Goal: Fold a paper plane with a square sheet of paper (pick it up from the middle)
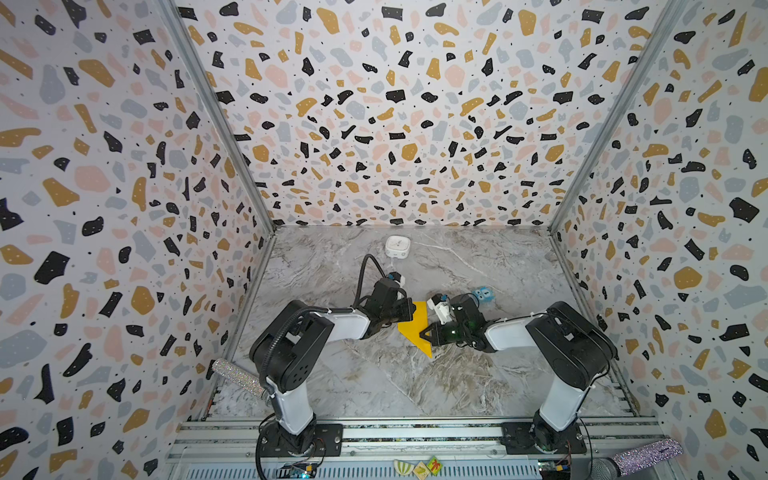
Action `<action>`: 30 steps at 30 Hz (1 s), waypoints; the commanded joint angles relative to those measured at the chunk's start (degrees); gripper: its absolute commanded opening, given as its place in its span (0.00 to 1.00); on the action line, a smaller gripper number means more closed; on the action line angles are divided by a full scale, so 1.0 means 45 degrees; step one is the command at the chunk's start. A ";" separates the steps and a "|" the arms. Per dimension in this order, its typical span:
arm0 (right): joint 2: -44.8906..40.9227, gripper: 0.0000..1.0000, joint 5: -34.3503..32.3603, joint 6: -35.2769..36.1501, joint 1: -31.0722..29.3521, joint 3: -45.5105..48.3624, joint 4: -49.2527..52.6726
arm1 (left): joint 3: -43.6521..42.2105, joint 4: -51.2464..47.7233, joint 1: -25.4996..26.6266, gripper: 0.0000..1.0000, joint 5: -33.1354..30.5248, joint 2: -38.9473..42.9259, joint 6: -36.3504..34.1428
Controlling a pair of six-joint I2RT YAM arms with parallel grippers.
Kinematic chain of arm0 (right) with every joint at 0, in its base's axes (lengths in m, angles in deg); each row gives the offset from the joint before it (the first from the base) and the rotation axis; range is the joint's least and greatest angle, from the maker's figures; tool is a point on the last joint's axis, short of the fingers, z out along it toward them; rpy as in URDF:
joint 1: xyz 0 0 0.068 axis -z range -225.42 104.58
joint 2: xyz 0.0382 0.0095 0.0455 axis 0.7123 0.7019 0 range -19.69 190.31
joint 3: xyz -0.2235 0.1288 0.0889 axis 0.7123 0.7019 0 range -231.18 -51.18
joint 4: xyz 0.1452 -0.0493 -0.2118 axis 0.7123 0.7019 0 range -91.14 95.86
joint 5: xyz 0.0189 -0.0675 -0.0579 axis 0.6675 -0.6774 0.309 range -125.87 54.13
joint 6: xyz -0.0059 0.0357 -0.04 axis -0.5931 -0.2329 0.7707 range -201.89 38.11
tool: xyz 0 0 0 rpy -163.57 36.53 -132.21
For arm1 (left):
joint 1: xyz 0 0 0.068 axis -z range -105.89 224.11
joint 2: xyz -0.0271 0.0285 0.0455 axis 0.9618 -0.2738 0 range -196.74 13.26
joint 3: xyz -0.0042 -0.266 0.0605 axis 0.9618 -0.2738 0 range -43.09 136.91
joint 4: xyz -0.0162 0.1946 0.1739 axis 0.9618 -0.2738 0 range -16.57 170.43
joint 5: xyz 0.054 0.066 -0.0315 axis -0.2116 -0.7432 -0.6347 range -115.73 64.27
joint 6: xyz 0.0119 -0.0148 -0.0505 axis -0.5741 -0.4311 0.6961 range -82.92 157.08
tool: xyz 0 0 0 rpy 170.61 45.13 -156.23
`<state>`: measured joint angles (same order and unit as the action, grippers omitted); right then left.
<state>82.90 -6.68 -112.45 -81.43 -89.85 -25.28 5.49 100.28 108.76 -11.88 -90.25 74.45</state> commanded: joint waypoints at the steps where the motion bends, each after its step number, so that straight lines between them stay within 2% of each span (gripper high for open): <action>1: 0.0859 0.00 -0.1147 0.0146 0.0109 0.0914 0.3480 | -0.0037 0.0607 -0.0054 0.10 0.0260 -0.0532 0.0048; 9: 0.0836 0.00 -0.1164 0.0152 0.0101 0.0920 0.3497 | 0.0038 0.0936 -0.0204 0.10 0.0049 -0.1374 0.0106; 12: 0.0826 0.00 -0.1171 0.0145 0.0103 0.0951 0.3502 | -0.0269 0.1179 -0.0514 0.10 -0.0054 -0.1500 0.0143; 16: 0.0884 0.00 -0.1124 0.0152 0.0097 0.0942 0.3471 | -0.0736 0.2198 -0.0954 0.10 0.0508 -0.1905 0.0583; 20: 0.0904 0.00 -0.1133 0.0145 0.0109 0.0925 0.3457 | -0.0887 0.2400 -0.1262 0.10 0.0254 -0.2133 0.0627; 30: 0.0876 0.00 -0.1169 0.0172 0.0106 0.0893 0.3532 | -0.0236 0.1652 -0.1819 0.10 -0.0393 -0.2506 0.0215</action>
<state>82.90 -6.64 -112.45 -81.41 -89.81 -25.41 4.20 113.46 102.51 -7.73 -98.90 76.94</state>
